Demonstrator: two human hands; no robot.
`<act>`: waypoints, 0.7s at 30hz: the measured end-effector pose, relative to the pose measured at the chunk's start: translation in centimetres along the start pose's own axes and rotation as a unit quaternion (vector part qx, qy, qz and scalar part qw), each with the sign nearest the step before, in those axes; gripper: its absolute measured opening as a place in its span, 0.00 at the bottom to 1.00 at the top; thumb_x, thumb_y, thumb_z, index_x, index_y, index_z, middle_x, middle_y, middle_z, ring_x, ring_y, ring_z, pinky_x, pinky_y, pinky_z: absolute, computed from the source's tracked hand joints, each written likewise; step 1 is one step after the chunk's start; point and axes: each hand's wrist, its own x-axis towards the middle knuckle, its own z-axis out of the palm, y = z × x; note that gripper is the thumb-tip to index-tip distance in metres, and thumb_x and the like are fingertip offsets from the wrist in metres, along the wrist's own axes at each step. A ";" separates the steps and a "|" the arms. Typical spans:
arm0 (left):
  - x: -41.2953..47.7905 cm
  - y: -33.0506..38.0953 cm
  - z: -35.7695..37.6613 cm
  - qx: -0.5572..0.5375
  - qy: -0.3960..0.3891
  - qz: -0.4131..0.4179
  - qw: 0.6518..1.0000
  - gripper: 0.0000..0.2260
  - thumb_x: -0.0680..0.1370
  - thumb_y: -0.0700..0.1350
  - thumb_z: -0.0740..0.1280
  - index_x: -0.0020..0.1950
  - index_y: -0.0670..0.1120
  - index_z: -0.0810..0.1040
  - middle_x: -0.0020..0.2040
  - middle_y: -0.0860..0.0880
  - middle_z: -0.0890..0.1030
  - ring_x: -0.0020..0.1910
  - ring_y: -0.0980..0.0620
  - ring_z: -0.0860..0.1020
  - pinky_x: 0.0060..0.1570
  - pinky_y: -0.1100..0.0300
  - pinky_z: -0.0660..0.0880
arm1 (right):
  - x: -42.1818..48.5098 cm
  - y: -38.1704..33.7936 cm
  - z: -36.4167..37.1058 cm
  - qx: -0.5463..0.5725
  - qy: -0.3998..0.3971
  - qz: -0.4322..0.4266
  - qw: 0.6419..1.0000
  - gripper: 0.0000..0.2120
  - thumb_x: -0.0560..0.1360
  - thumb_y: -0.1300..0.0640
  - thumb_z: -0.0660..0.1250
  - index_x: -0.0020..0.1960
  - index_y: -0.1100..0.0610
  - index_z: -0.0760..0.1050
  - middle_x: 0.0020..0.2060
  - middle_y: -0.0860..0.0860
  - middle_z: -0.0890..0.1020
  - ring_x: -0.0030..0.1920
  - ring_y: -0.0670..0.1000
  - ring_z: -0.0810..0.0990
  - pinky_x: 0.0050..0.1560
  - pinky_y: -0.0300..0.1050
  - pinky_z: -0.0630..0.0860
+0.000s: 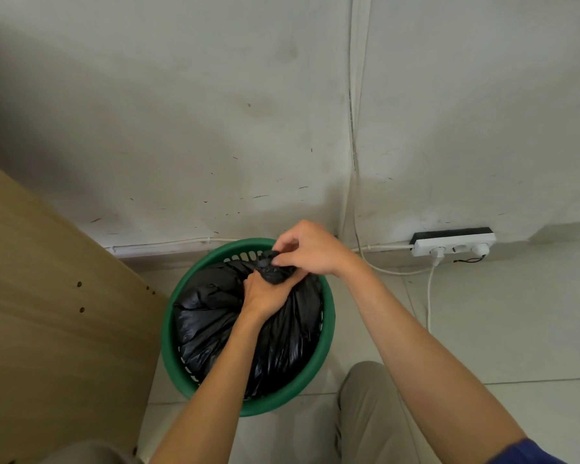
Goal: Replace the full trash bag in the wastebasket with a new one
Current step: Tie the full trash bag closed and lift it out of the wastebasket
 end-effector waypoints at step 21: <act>-2.0 2.1 -6.3 -0.160 0.151 -0.027 0.975 0.21 0.75 0.59 0.73 0.61 0.47 0.79 0.62 0.46 0.82 0.64 0.45 0.78 0.70 0.47 0.73 | -2.0 8.7 7.4 0.154 0.301 0.190 0.922 0.29 0.80 0.42 0.66 0.27 0.53 0.61 0.24 0.51 0.63 0.29 0.52 0.63 0.35 0.50 0.60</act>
